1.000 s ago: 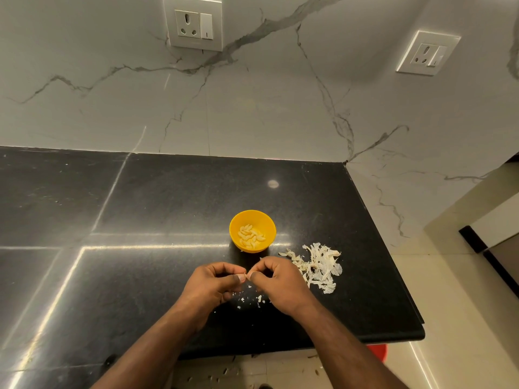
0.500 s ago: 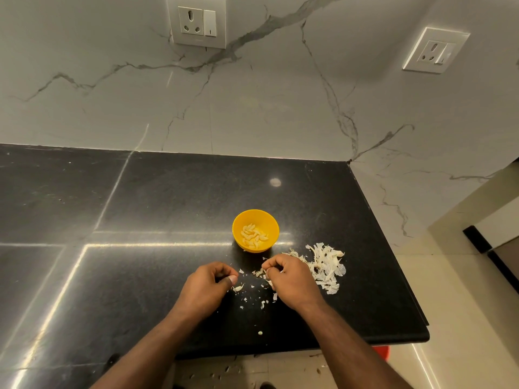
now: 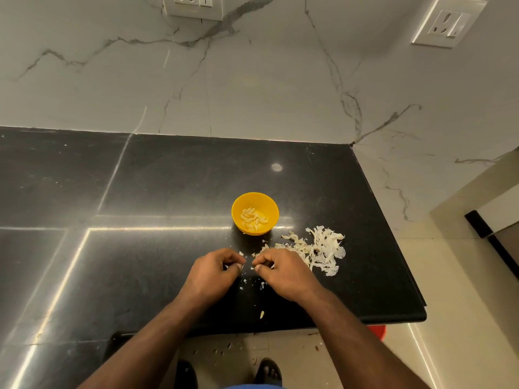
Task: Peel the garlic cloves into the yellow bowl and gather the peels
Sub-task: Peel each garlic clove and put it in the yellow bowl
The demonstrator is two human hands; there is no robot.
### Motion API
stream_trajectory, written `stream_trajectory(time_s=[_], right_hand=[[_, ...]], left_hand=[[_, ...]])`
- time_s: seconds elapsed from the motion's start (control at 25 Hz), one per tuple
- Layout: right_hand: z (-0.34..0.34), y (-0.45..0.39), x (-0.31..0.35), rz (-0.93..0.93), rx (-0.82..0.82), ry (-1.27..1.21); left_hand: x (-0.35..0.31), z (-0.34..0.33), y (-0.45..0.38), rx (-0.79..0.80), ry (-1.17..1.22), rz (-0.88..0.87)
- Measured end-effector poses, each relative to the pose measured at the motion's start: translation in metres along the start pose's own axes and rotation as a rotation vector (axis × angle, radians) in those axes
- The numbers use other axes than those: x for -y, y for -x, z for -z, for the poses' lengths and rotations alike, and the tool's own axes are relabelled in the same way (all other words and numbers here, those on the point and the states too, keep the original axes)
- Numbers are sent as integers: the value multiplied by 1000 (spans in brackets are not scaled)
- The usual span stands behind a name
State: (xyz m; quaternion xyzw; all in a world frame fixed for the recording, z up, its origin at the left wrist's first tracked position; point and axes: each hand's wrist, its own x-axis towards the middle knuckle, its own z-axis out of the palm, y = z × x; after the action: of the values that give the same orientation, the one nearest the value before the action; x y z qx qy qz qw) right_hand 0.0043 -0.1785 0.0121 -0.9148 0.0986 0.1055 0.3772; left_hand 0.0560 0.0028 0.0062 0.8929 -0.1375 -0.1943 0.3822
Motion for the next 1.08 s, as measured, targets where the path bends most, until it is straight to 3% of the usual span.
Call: stream_trajectory(time_s=[0.12,0.4,0.56,0.72,0.8,0.96,1.08], right_hand=[[1,4,-2,0,25,25],[10,24,-8,22,385,116],[6,28,-6,51,413,246],[5,27,-5,74,450,280],[8,25,-5,55,349,176],[18,1,1,-11,-108,-148],[29,-22,20,7,-266,-186]], left_hand=[[-2,-4,6,-27,22,-2],[2,-16,18,-116,96,37],[0,-17,21,-248,214,110],[8,-13,23,-280,209,154],[13,-10,25,-267,177,149],[18,-3,32,-264,210,173],[23,1,35,-272,218,203]])
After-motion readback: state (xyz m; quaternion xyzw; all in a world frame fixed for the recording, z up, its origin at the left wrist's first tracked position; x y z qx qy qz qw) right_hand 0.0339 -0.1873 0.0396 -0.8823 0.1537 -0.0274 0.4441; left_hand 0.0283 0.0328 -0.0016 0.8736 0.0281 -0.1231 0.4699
